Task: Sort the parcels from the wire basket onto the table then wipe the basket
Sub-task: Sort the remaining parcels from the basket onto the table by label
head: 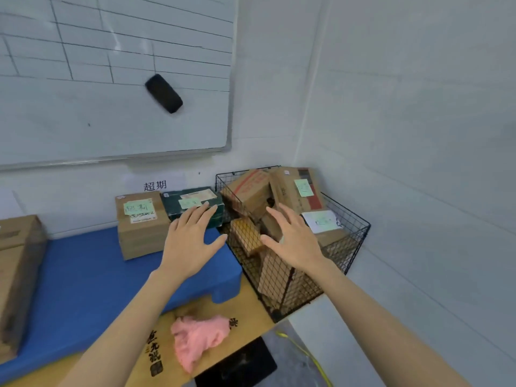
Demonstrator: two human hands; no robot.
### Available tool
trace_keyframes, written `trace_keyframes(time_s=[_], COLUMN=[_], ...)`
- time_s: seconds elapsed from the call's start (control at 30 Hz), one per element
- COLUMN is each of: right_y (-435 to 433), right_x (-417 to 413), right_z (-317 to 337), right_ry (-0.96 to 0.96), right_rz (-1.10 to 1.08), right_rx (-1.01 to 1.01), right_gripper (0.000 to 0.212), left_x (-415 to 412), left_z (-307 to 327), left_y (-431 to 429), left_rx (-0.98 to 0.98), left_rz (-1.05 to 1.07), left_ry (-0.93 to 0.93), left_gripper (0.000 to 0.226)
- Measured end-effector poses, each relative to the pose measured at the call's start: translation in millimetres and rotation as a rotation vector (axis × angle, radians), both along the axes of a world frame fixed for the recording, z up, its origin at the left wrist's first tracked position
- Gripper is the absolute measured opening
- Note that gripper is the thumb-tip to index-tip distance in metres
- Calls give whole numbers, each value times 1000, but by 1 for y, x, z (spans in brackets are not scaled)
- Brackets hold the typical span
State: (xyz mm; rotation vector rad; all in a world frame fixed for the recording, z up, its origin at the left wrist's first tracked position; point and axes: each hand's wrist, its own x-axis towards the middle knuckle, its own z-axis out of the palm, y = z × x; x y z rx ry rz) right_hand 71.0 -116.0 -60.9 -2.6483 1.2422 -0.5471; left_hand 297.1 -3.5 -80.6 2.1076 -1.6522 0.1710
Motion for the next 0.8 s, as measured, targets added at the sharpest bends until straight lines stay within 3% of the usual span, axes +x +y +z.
trace_keyframes(time_s=[0.37, 0.8], right_y=[-57, -180], right_x=[-134, -170], right_z=[7, -1], right_ry=[-51, -74], right_rz=[-178, -158], right_rx=[36, 38], right_gripper=[73, 73], left_x=[-123, -159], left_z=[22, 23], left_y=[-89, -217], left_rx=[-38, -66], left_rz=[-142, -172], left_ry=[-38, -37], left_gripper=[90, 85])
